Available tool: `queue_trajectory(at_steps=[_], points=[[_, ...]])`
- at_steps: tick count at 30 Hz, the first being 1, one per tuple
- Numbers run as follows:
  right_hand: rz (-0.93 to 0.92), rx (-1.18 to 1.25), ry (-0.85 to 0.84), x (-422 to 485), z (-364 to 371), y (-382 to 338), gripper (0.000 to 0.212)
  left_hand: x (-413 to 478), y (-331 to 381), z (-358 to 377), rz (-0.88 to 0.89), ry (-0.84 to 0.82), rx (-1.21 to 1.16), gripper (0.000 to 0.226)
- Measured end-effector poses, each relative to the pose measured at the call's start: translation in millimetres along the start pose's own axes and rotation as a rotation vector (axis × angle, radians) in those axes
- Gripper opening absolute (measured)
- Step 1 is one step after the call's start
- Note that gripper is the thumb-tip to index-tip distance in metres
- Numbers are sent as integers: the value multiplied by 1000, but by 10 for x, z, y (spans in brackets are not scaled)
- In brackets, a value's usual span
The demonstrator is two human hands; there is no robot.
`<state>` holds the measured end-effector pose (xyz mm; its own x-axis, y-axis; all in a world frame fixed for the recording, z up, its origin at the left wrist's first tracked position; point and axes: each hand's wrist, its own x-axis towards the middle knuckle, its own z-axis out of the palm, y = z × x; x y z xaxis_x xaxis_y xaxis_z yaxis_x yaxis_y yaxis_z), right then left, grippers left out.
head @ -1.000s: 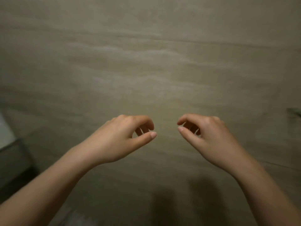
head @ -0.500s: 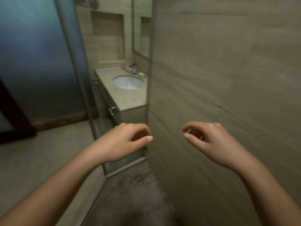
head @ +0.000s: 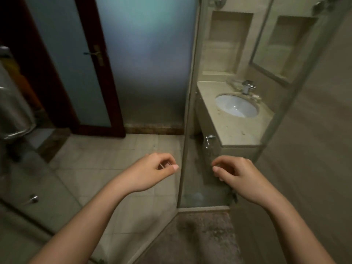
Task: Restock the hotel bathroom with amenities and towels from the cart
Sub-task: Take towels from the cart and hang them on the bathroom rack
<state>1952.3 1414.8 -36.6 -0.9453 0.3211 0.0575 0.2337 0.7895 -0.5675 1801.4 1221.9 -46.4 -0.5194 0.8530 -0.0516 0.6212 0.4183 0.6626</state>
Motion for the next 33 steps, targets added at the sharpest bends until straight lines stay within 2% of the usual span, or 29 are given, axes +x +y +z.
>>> queue_trajectory(at_steps=[6, 11, 15, 22, 28, 33], points=[[-150, 87, -143, 1006, 310, -156, 8, 302, -468, -290, -120, 101, -11, 12], [-329, 147, -199, 1962, 415, -344, 10, 710, -712, -678, -228, 302, 5, 10], [-418, 170, -276, 2643, 496, -500, 15, 982, -880, -992, -307, 399, 23, 8], [-466, 209, -364, 3615, 686, -757, 16, 1248, -1255, -1489, -400, 595, -59, 13], [-449, 252, -394, 4412, 997, -996, 15, 1548, -1806, -1891, -431, 654, -107, 15], [-443, 208, -409, 5313, 1397, -1326, 19, 1947, -2565, -2459, -451, 671, -96, 15]])
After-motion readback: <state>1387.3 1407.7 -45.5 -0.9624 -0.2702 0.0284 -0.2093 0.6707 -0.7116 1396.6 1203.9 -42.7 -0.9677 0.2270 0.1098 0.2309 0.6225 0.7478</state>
